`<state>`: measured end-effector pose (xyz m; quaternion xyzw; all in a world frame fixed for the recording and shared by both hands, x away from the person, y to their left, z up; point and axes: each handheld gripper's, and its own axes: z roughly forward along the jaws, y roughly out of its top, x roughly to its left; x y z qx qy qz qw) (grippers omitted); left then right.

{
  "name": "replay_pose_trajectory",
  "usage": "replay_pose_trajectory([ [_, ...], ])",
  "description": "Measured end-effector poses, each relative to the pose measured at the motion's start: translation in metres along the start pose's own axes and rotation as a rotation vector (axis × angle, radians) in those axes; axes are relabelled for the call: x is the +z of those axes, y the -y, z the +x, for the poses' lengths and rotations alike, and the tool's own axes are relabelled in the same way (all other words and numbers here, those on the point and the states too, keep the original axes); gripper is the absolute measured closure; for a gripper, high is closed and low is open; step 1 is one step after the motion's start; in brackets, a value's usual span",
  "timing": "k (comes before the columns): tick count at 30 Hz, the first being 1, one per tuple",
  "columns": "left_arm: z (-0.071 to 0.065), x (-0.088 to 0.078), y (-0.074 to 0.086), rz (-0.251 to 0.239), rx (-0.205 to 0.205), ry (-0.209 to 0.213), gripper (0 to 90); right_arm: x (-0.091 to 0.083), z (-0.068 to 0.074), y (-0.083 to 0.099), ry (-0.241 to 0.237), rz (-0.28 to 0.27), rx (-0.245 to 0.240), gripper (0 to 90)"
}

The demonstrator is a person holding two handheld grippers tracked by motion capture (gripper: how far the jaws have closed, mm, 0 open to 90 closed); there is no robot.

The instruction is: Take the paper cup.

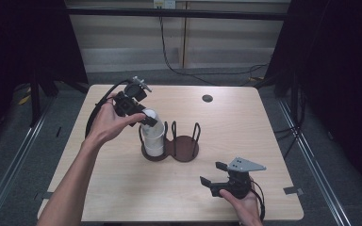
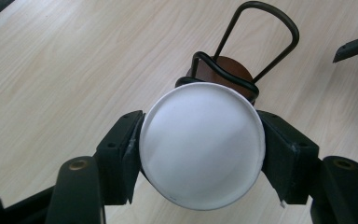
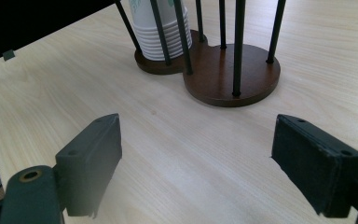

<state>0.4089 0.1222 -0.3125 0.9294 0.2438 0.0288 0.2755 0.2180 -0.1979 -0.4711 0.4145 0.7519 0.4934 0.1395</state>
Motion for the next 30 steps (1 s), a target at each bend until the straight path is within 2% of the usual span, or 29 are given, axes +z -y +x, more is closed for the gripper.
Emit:
replay_pose_trajectory([
  [6,-0.001,-0.006,0.004,-0.033,-0.009,-0.011,36.1,0.001,0.001,0.000,-0.004,-0.003,-0.004,15.2],
  [8,-0.001,-0.011,0.005,-0.041,0.002,-0.016,36.1,0.001,0.001,0.000,-0.005,-0.002,-0.003,15.2],
  [10,-0.003,-0.016,0.006,-0.069,0.015,-0.014,36.2,0.001,0.001,0.000,-0.003,-0.004,-0.003,15.2],
  [13,-0.006,-0.020,0.008,-0.117,-0.008,-0.011,36.1,0.001,0.000,0.000,-0.002,-0.002,0.001,15.1],
  [15,-0.006,-0.023,0.010,-0.141,-0.009,-0.007,36.1,0.001,0.000,0.000,-0.003,-0.004,0.002,15.1],
  [16,-0.005,-0.024,0.011,-0.135,0.007,-0.005,36.1,0.001,0.001,0.000,-0.007,-0.005,-0.003,15.1],
  [19,-0.005,-0.025,0.015,-0.167,0.004,0.011,36.1,0.002,0.002,0.000,-0.011,0.001,-0.001,15.1],
  [20,-0.005,-0.024,0.017,-0.192,-0.025,0.015,36.1,0.002,0.002,0.000,-0.009,0.002,-0.002,15.1],
  [22,-0.003,-0.026,0.021,-0.209,-0.021,0.019,36.1,0.002,0.002,0.000,-0.009,0.000,-0.001,15.1],
  [24,-0.002,-0.027,0.025,-0.242,-0.047,0.026,36.1,0.002,0.001,0.000,-0.009,-0.001,-0.001,15.0],
  [28,0.000,-0.032,0.032,-0.303,-0.054,0.043,36.2,0.002,0.000,0.000,-0.006,-0.005,0.002,15.0],
  [30,-0.001,-0.035,0.036,-0.338,-0.055,0.033,36.3,0.002,0.000,0.000,-0.005,-0.004,0.003,14.9],
])
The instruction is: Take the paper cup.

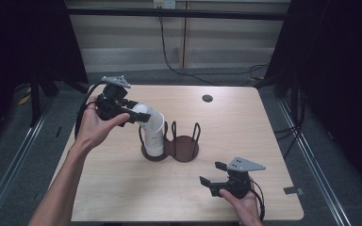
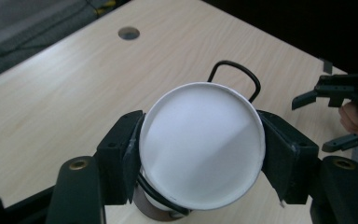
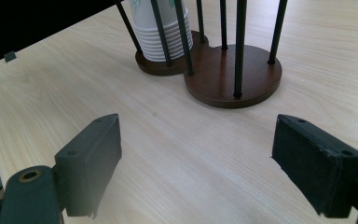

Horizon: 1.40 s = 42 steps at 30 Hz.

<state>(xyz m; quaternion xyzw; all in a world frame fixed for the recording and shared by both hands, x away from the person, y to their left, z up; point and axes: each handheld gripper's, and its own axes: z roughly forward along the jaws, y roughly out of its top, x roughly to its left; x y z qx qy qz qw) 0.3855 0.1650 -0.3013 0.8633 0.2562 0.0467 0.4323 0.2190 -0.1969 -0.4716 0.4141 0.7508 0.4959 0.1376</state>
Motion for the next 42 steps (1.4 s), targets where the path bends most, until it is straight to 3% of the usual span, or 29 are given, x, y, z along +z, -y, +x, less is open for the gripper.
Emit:
replay_pose_trajectory([
  [6,-0.002,-0.005,0.006,-0.068,-0.005,0.033,36.5,0.001,0.000,0.000,-0.013,-0.003,0.017,14.9],
  [18,-0.005,-0.018,0.021,-0.198,0.020,0.032,36.7,0.001,-0.001,0.000,-0.015,-0.007,0.032,14.8],
  [27,-0.009,-0.025,0.039,-0.244,0.028,0.071,36.6,0.001,-0.001,-0.004,-0.015,-0.009,0.034,13.7],
  [35,-0.013,-0.031,0.055,-0.274,0.029,0.081,36.4,0.004,0.003,-0.012,-0.022,0.006,0.018,13.5],
  [42,-0.018,-0.028,0.072,-0.294,0.018,0.096,36.4,0.009,0.009,-0.021,-0.059,0.013,-0.013,13.5],
])
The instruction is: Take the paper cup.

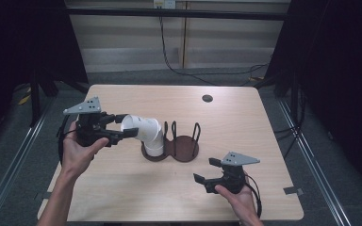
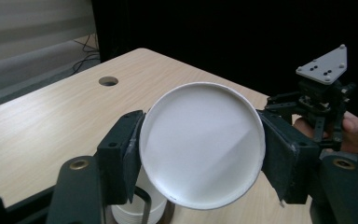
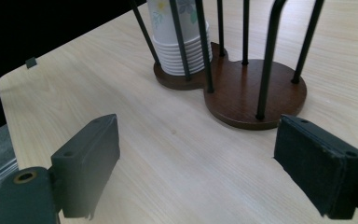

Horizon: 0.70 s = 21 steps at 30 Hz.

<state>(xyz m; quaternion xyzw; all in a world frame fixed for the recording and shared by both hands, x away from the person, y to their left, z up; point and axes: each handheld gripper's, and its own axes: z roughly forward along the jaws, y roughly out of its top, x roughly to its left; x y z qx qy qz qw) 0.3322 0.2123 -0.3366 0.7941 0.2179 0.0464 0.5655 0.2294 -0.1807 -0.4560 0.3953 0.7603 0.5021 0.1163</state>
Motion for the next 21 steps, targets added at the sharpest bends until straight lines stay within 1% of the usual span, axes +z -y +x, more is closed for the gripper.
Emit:
replay_pose_trajectory([
  [1,0.000,0.000,0.003,0.004,-0.001,-0.002,36.4,0.001,0.001,-0.001,-0.003,0.002,-0.005,13.5],
  [4,-0.002,0.000,0.010,0.009,-0.009,0.012,36.4,0.003,0.004,-0.006,-0.017,-0.002,-0.011,13.5],
  [5,-0.004,0.001,0.011,0.013,-0.011,0.018,36.4,0.005,0.006,-0.007,-0.024,0.000,-0.022,13.4],
  [6,-0.005,0.001,0.013,0.018,-0.007,0.026,36.4,0.006,0.007,-0.008,-0.026,0.002,-0.029,13.4],
  [8,-0.007,0.001,0.015,0.024,0.001,0.035,36.4,0.009,0.010,-0.011,-0.044,0.005,-0.045,13.4],
  [9,-0.009,0.001,0.017,0.022,-0.004,0.046,36.4,0.011,0.011,-0.012,-0.050,0.006,-0.043,13.4],
  [10,-0.010,0.002,0.017,0.032,0.003,0.054,36.4,0.012,0.012,-0.014,-0.055,0.008,-0.044,13.4],
  [12,-0.011,0.003,0.018,0.037,0.000,0.067,36.4,0.014,0.013,-0.018,-0.076,-0.002,-0.048,13.4],
  [14,-0.013,0.004,0.018,0.038,-0.001,0.088,36.4,0.015,0.015,-0.024,-0.106,-0.012,-0.046,13.4],
  [15,-0.015,0.005,0.019,0.039,0.000,0.099,36.4,0.015,0.016,-0.026,-0.114,-0.020,-0.046,13.4],
  [16,-0.016,0.006,0.019,0.045,0.001,0.108,36.4,0.016,0.017,-0.029,-0.119,-0.029,-0.051,13.4],
  [19,-0.020,0.007,0.018,0.048,0.003,0.135,36.4,0.017,0.020,-0.037,-0.157,-0.045,-0.070,13.4],
  [21,-0.022,0.007,0.017,0.045,0.008,0.141,36.4,0.018,0.023,-0.044,-0.172,-0.053,-0.093,13.3],
])
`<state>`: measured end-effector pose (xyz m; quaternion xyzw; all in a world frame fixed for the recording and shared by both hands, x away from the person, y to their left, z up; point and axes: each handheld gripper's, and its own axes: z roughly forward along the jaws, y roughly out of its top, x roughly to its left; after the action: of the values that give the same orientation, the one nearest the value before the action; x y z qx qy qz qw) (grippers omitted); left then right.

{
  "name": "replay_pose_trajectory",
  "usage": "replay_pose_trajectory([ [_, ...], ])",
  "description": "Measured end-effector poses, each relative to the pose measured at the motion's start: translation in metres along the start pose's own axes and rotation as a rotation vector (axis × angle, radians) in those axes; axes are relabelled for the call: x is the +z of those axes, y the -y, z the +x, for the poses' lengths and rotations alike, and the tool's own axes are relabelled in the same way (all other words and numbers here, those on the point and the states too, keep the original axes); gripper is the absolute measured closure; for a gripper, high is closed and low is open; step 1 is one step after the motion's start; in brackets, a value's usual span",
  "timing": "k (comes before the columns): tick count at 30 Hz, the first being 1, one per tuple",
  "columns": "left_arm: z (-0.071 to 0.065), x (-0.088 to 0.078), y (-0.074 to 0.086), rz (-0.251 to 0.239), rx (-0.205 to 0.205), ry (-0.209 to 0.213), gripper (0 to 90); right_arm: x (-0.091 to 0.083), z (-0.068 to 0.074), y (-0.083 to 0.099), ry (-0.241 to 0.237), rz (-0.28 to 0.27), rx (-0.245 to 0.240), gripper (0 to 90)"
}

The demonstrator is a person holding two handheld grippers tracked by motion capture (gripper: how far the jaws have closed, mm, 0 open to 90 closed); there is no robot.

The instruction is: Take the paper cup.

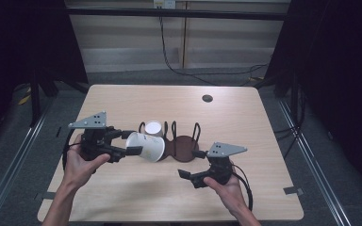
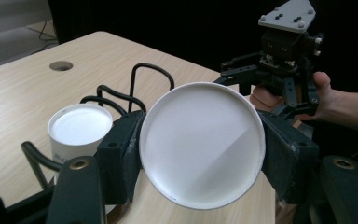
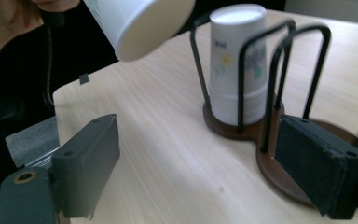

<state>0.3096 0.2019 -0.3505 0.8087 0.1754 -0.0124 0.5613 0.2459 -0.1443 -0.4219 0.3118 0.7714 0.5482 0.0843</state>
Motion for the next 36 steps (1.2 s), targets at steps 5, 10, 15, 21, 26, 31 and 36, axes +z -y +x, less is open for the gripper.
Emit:
replay_pose_trajectory([
  [5,-0.005,0.004,-0.003,0.005,0.011,0.015,36.4,0.004,0.004,-0.019,-0.032,-0.015,-0.039,13.3],
  [10,-0.006,0.010,-0.002,0.023,0.008,0.037,36.4,0.009,0.005,-0.034,-0.081,-0.022,-0.067,13.4],
  [15,-0.008,0.017,-0.005,0.040,0.022,0.055,36.4,0.019,0.004,-0.039,-0.132,-0.019,-0.069,13.2],
  [21,-0.010,0.023,-0.006,0.051,0.025,0.076,36.4,0.025,0.003,-0.045,-0.138,-0.018,-0.099,13.2],
  [26,-0.013,0.028,-0.006,0.081,0.030,0.100,36.7,0.033,0.005,-0.041,-0.170,-0.003,-0.118,13.2],
  [31,-0.014,0.031,-0.006,0.087,0.031,0.115,36.7,0.038,0.008,-0.038,-0.200,0.010,-0.128,13.3],
  [36,-0.016,0.032,-0.006,0.099,0.029,0.126,37.0,0.040,0.008,-0.037,-0.230,0.023,-0.139,13.8],
])
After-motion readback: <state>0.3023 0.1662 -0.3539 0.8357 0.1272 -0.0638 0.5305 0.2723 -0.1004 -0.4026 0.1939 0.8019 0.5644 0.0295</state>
